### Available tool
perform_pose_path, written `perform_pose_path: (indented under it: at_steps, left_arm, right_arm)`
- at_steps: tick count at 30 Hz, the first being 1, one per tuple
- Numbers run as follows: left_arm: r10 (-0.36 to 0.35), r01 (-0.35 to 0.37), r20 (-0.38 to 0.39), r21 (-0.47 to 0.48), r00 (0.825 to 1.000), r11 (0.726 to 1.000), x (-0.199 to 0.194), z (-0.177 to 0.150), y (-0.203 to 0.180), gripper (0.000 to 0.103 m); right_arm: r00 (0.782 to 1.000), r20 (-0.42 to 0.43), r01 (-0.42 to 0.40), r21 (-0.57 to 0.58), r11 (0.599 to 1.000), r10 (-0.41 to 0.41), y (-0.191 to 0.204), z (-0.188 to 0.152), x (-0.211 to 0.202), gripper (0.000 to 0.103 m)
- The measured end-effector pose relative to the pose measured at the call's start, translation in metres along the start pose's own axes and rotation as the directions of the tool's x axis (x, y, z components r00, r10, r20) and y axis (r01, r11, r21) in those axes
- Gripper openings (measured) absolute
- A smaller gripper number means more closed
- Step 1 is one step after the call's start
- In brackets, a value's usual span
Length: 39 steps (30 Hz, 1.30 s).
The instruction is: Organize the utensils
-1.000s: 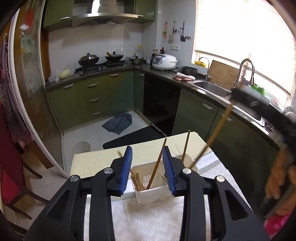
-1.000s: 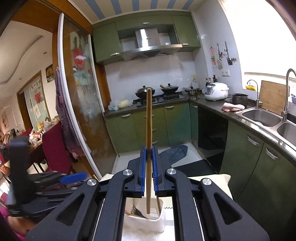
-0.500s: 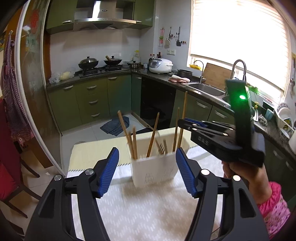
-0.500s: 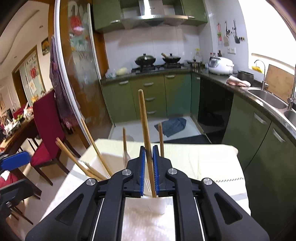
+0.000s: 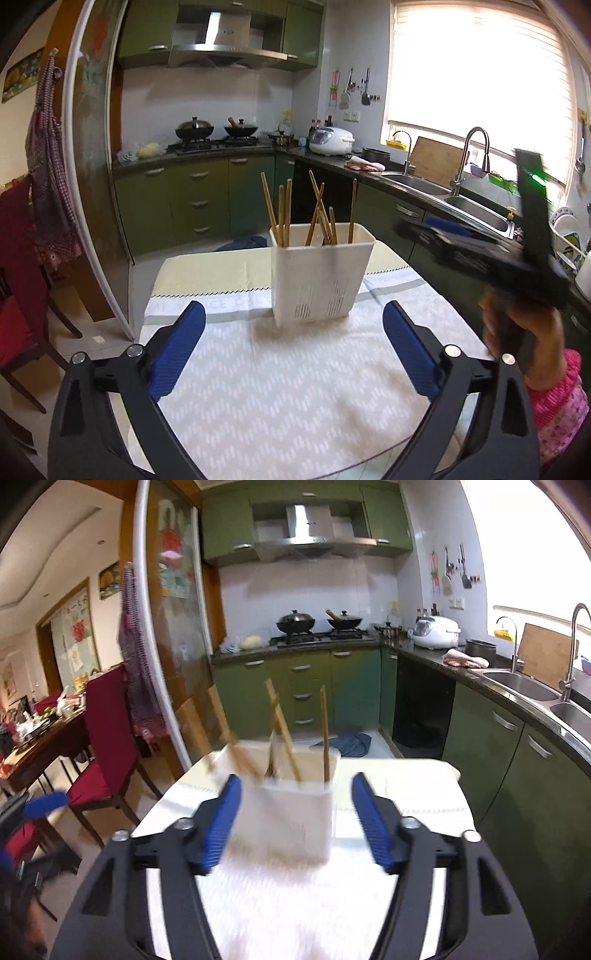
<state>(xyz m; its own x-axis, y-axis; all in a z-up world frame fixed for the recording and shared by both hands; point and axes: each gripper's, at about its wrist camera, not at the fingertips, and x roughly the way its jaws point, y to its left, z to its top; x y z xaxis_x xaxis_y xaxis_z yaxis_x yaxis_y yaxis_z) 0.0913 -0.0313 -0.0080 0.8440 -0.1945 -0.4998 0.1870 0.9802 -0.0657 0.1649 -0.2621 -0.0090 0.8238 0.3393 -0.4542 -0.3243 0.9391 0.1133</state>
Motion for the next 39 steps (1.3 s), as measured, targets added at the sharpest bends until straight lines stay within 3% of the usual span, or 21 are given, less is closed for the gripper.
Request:
perform_pose_path:
  at_steps: [8,13,17,39]
  left_arm:
    - [-0.013,0.014,0.007,-0.015,1.000,1.000,-0.033,-0.034,0.001,0.096]
    - [0.017,-0.015,0.062,-0.026,0.998,1.000,-0.067,-0.045,-0.001,0.096]
    - [0.028,-0.024,0.088,-0.044,0.996,0.999,-0.085,-0.049,-0.002,0.096]
    - [0.082,-0.079,0.057,-0.059,0.995,0.995,-0.090,-0.059,0.009,0.096]
  right_arm:
    - [0.999,0.014,0.030,0.010,0.999,-0.030,0.000,-0.087,-0.101,0.099]
    - [0.993,0.065,0.099,-0.026,0.995,-0.097,0.010,-0.110,-0.155,0.098]
    - [0.994,0.057,0.098,-0.051,0.994,-0.095,0.019,-0.115,-0.173,0.098]
    - [0.993,0.055,0.107,-0.058,0.993,-0.104,0.026,-0.102,-0.186,0.098]
